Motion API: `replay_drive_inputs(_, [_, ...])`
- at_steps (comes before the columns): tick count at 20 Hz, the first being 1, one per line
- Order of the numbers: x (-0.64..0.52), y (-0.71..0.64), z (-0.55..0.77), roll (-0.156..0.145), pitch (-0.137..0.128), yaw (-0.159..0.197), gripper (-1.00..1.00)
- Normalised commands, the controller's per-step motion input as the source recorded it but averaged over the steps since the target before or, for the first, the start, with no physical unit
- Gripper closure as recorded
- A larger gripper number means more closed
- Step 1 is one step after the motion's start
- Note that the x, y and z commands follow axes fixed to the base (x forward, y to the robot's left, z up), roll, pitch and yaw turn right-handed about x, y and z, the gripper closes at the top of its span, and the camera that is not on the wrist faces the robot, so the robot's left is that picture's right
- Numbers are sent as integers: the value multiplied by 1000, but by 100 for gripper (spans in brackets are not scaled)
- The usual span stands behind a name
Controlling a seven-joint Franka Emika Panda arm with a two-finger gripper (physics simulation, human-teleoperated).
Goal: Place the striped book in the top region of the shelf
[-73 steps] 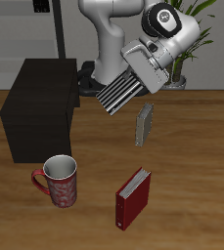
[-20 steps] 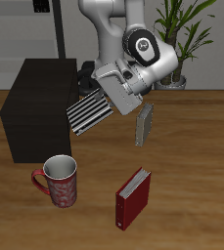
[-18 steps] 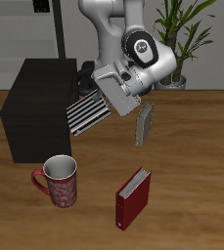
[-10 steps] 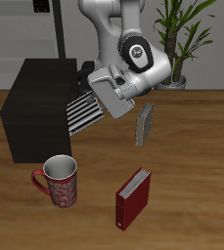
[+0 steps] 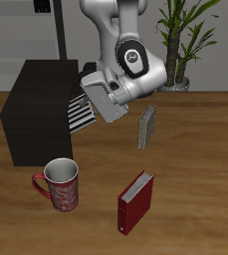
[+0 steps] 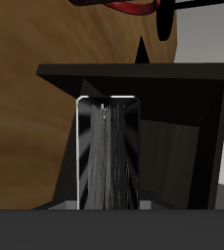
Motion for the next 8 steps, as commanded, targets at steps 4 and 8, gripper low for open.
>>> replay_drive_inputs(4, [40, -275, 21, -49, 17, -18, 100])
replay_drive_inputs(8, [84, -235, 9, -40, 20, -17, 100])
